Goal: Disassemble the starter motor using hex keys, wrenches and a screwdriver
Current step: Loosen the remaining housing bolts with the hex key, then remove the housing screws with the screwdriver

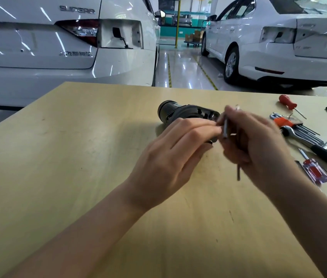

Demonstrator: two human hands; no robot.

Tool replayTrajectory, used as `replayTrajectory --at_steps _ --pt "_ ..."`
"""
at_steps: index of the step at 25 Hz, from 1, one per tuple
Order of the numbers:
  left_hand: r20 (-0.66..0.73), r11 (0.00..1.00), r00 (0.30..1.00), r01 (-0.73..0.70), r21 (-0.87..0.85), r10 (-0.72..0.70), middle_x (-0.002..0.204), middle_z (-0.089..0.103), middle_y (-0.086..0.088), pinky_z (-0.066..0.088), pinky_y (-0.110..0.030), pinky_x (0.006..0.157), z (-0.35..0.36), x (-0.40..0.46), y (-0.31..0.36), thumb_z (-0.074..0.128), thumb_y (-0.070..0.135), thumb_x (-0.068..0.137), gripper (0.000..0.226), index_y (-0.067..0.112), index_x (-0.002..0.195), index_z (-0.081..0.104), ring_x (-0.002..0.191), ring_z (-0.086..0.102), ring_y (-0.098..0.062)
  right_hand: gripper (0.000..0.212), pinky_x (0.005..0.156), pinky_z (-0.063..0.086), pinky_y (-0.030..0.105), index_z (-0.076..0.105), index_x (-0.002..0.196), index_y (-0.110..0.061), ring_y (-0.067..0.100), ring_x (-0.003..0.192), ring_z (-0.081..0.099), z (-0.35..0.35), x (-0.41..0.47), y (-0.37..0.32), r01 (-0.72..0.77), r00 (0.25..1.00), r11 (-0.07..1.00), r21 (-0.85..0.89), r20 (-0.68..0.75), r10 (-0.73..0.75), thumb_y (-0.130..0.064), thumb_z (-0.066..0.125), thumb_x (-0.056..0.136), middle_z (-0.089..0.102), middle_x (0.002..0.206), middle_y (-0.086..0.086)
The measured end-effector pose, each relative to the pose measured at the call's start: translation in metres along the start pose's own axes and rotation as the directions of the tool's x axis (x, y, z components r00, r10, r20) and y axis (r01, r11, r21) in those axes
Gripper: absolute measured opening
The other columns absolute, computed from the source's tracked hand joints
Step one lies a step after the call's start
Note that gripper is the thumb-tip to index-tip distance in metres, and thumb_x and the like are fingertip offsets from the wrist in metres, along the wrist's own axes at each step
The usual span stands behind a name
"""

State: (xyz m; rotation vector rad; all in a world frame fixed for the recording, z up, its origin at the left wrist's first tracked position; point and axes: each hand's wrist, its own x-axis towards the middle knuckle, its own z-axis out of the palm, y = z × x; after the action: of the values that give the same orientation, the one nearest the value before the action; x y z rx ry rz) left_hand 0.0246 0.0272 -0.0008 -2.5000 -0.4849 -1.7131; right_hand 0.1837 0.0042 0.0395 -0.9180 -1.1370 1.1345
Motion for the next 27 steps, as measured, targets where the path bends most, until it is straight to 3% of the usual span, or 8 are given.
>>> replayTrajectory --at_steps 3,5,7,11,18,22,25,27 --pt "-0.064 0.992 0.99 0.126 0.015 -0.124 0.11 0.058 -0.001 0.046 -0.024 0.09 0.002 -0.001 -0.007 0.053 -0.01 0.09 0.027 -0.003 0.115 0.061 0.102 0.057 -0.013 0.036 0.036 0.024 0.016 0.061 0.059 -0.017 0.01 0.037 0.036 -0.035 0.012 -0.012 0.148 0.952 0.907 -0.394 -0.191 -0.239 -0.028 0.055 0.093 0.052 0.045 -0.003" --pt "-0.092 0.975 0.973 0.216 0.044 -0.211 0.112 0.057 -0.001 0.047 -0.028 0.09 0.002 -0.003 -0.014 0.051 -0.011 0.088 0.032 0.0 0.116 0.06 0.104 0.056 -0.015 0.038 0.039 0.029 0.018 0.057 0.059 -0.013 0.012 0.041 0.037 -0.065 0.023 -0.01 0.062 0.905 0.64 -0.766 -0.227 -0.36 -0.032 0.056 0.092 0.052 0.046 -0.001" --pt "-0.096 0.946 0.946 0.317 0.073 -0.309 0.114 0.058 -0.006 0.046 -0.03 0.091 0.002 -0.006 -0.02 0.053 -0.011 0.085 0.036 0.003 0.117 0.059 0.108 0.054 -0.019 0.034 0.046 0.03 0.023 0.06 0.064 -0.009 0.015 0.047 0.041 -0.089 0.033 -0.001 -0.134 0.936 0.367 -0.921 -0.239 -0.257 -0.029 0.059 0.091 0.052 0.052 0.005" --pt "-0.074 0.878 0.878 0.476 0.054 -0.472 0.119 0.053 0.0 0.042 -0.027 0.097 0.004 -0.008 -0.024 0.055 -0.006 0.082 0.041 0.008 0.119 0.058 0.114 0.049 -0.016 0.03 0.052 0.032 0.025 0.063 0.062 -0.013 0.015 0.056 0.049 -0.107 0.038 0.011 -0.268 0.958 0.096 -0.959 -0.255 0.129 -0.031 0.066 0.086 0.055 0.053 0.003" --pt "-0.004 0.78 0.78 0.626 0.006 -0.626 0.117 0.054 0.0 0.039 -0.023 0.099 0.005 -0.011 -0.026 0.057 -0.005 0.084 0.037 0.012 0.118 0.058 0.113 0.05 -0.013 0.041 0.055 0.029 0.03 0.065 0.067 0.0 0.019 0.057 0.043 -0.103 0.034 0.01 -0.256 0.942 0.002 -0.967 -0.249 0.227 -0.037 0.079 0.072 0.049 0.056 0.007" --pt "-0.015 0.729 0.729 0.683 -0.041 -0.684 0.115 0.056 -0.001 0.04 -0.016 0.096 0.004 -0.01 -0.028 0.053 -0.007 0.084 0.037 0.012 0.115 0.058 0.109 0.052 -0.01 0.026 0.055 0.033 0.028 0.062 0.061 -0.017 0.015 0.062 0.048 -0.099 0.034 0.009 -0.237 0.961 0.013 -0.971 -0.233 0.15 -0.03 0.083 0.068 0.056 0.064 0.005" --pt "0.037 0.633 0.636 0.772 -0.063 -0.771 0.119 0.055 0.001 0.046 -0.023 0.094 0.005 -0.011 -0.031 0.057 0.0 0.087 0.037 0.016 0.12 0.056 0.106 0.055 -0.006 0.015 0.053 0.034 0.023 0.067 0.063 -0.021 0.009 0.067 0.048 -0.097 0.033 0.011 -0.218 0.971 0.021 -0.976 -0.214 0.109 -0.017 0.08 0.07 0.055 0.067 -0.003" --pt "0.087 0.576 0.582 0.813 -0.084 -0.809 0.121 0.056 0.003 0.048 -0.016 0.086 0.005 -0.013 -0.033 0.061 0.007 0.089 0.036 0.019 0.122 0.055 0.101 0.057 -0.003 0.013 0.052 0.034 0.024 0.069 0.066 -0.022 0.012 0.067 0.049 -0.097 0.032 0.012 -0.215 0.97 0.003 -0.977 -0.213 0.12 -0.012 0.076 0.072 0.054 0.066 -0.005"
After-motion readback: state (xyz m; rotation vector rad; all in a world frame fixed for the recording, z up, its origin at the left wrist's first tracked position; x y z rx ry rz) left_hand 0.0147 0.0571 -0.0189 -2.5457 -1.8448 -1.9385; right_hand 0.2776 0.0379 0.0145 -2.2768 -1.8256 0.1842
